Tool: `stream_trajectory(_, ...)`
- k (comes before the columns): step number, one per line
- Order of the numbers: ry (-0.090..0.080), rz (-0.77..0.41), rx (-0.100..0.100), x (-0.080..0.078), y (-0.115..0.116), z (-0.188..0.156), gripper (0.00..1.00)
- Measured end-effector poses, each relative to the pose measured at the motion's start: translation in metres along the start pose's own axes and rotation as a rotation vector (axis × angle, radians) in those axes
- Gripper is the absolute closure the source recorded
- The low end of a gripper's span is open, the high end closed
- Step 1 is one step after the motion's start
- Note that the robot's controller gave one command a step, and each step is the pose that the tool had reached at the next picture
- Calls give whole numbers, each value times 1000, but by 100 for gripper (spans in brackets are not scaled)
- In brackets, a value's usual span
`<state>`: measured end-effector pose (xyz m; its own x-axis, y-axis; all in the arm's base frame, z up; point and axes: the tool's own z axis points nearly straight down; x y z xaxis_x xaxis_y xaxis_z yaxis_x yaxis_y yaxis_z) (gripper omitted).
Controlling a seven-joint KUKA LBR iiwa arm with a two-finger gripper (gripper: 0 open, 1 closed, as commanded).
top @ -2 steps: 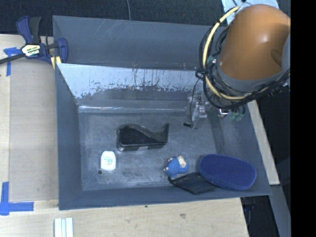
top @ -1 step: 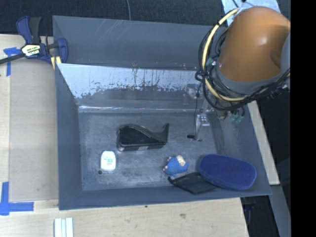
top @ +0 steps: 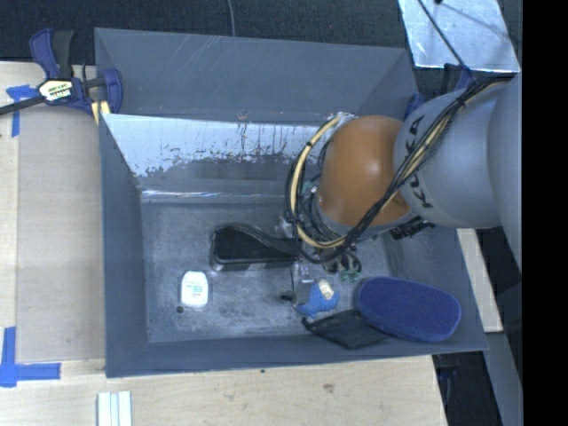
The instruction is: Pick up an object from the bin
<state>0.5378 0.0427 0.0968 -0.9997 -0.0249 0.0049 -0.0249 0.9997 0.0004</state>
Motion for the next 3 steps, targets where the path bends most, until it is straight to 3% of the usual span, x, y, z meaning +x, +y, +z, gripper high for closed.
stream_trajectory(1, -8, 22, 0, -54, -6, 28, 0)
stream_trajectory(2, -2, 21, 0, -52, -6, 27, 100)
stream_trajectory(3, -8, 25, 2, -50, -20, -103, 100)
